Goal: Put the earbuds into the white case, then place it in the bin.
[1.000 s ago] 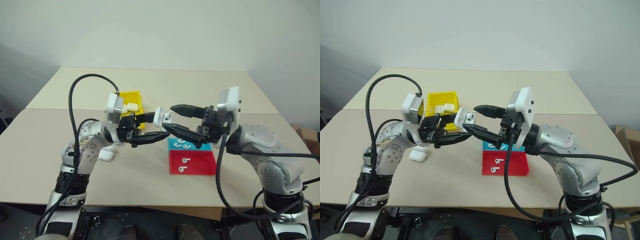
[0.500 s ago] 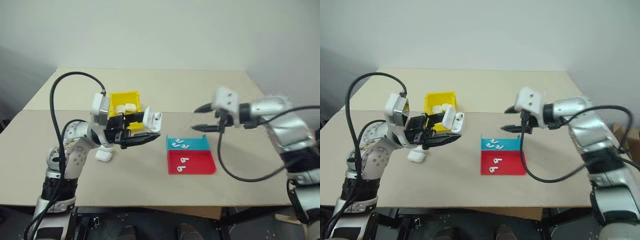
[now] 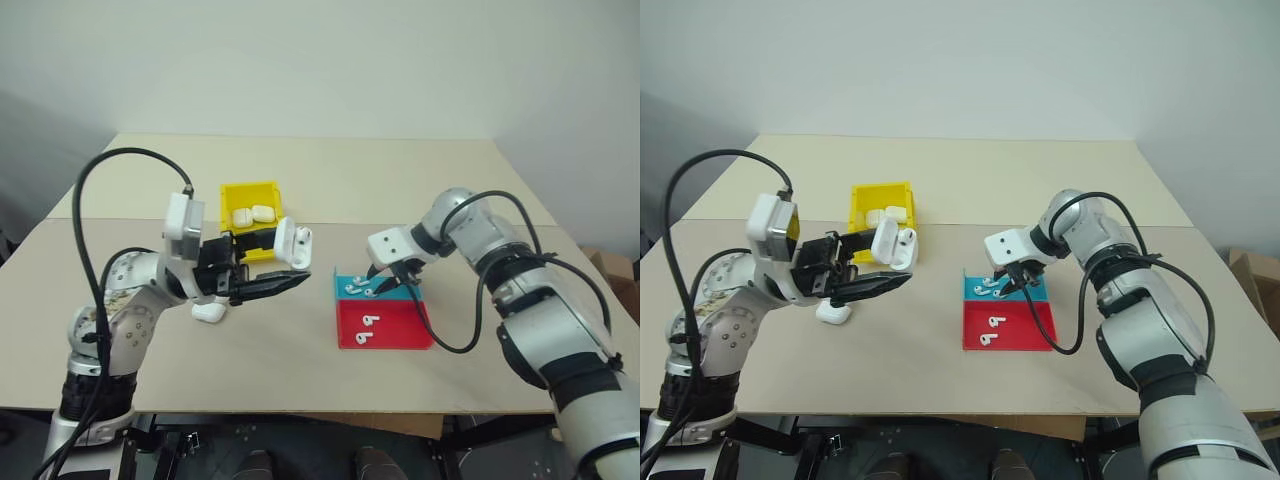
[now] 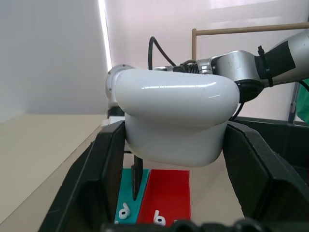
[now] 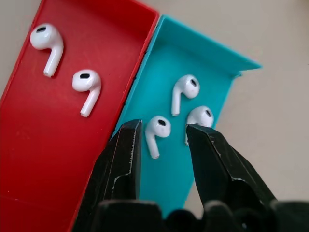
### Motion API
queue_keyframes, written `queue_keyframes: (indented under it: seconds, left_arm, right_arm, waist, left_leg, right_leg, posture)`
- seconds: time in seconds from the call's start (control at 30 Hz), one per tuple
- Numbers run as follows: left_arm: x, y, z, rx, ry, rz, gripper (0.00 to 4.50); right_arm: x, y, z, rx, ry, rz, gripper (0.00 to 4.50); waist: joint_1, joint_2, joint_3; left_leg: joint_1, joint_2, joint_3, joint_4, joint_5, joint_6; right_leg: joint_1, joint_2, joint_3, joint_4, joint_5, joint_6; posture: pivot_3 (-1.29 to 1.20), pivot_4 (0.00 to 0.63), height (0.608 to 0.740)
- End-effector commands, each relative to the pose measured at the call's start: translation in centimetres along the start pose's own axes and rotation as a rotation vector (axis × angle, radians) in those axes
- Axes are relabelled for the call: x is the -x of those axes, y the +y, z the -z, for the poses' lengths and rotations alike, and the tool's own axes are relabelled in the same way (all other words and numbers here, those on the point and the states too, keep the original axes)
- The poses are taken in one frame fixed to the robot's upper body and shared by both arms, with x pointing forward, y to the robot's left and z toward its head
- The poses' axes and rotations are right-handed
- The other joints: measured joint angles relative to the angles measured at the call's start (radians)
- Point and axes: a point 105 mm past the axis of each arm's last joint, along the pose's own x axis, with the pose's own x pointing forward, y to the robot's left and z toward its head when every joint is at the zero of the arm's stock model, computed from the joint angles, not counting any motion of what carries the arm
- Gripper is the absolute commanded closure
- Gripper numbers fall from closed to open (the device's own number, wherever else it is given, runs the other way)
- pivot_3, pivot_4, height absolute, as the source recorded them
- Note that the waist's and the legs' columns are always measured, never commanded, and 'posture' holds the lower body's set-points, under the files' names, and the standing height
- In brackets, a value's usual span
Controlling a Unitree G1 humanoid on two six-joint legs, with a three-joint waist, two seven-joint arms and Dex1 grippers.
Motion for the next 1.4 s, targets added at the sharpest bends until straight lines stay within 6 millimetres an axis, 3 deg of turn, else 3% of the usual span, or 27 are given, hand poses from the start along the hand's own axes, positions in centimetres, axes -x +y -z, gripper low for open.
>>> queue_keyframes:
  seconds: [0.03,1.3,1.4]
  left_arm:
    - [0.1,-0.4,-1.1,-0.04,-0.014,0.0,1.73]
    - [0.7,-0.9,-1.3,-0.06,-0.002,-0.07,1.73]
    - [0.7,-0.9,-1.4,-0.061,-0.002,-0.071,1.73]
  right_arm:
    - [0.6,-1.1,-0.4,0.06,0.032,0.044,2.72]
    - [-2.8,0.0,0.7,0.033,0.092,-0.018,2.72]
    - [-2.8,0.1,0.9,0.036,0.102,-0.028,3.3]
  waist:
    - [-0.001,0.0,0.0]
    - [-0.009,0.0,0.0]
    - [-0.009,0.0,0.0]
  left_leg:
    - [0.0,0.0,0.0,0.0,0.0,0.0]
    - [0.002,0.0,0.0,0.0,0.0,0.0]
    - [0.002,0.0,0.0,0.0,0.0,0.0]
  right_leg:
    - [0.0,0.0,0.0,0.0,0.0,0.0]
    - [0.001,0.0,0.0,0.001,0.0,0.0]
    - [0.001,0.0,0.0,0.001,0.0,0.0]
  posture:
    - [0.0,0.15,0.74]
    - [0.0,0.15,0.74]
    - [0.0,0.15,0.74]
